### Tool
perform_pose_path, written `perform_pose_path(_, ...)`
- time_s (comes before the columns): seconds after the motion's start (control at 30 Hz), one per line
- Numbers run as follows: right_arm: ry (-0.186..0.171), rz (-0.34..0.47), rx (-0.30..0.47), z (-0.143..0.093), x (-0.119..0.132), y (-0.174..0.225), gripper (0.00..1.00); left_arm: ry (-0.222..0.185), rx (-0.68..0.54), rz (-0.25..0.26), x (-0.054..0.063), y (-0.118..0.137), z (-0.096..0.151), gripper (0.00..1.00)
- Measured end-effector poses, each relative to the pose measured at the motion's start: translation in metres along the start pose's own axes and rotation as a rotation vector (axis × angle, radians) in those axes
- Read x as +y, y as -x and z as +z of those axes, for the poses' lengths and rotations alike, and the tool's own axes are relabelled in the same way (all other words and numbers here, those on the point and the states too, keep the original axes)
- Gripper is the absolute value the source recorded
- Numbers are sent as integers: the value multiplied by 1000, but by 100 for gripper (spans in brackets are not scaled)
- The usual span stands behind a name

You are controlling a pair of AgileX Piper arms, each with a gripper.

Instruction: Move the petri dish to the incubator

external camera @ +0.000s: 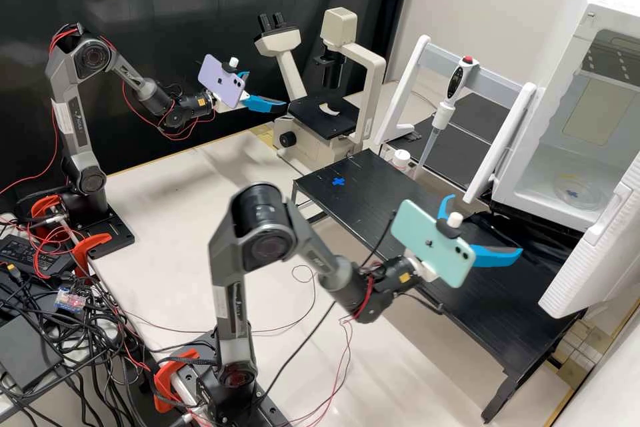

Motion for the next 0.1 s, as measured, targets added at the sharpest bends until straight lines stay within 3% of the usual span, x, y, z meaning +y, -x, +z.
perform_pose_path(0.1,-35,4,7,-12,-6,38,100,0,0,0,0,0,0,100)
